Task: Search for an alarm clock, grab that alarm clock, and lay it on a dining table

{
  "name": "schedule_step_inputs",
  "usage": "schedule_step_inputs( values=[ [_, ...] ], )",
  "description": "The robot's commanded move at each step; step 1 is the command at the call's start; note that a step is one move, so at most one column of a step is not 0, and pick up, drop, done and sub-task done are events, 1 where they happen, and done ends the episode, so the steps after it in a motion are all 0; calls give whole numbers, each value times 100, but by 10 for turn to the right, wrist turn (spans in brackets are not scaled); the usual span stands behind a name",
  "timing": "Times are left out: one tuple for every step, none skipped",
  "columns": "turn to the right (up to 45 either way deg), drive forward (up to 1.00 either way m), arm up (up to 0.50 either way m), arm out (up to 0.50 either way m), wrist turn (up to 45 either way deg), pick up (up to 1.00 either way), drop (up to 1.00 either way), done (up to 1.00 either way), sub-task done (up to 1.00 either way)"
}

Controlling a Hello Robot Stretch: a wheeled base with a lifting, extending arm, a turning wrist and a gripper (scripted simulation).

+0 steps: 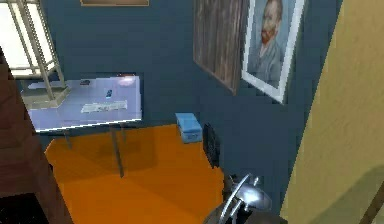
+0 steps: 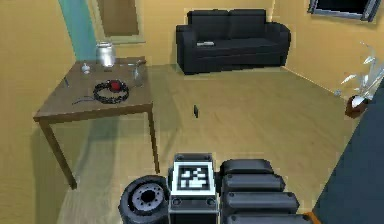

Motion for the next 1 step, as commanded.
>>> schedule_step_inputs(
  values=[
    [0, 100, 0, 0, 0, 0, 0, 0, 0]
  ],
)
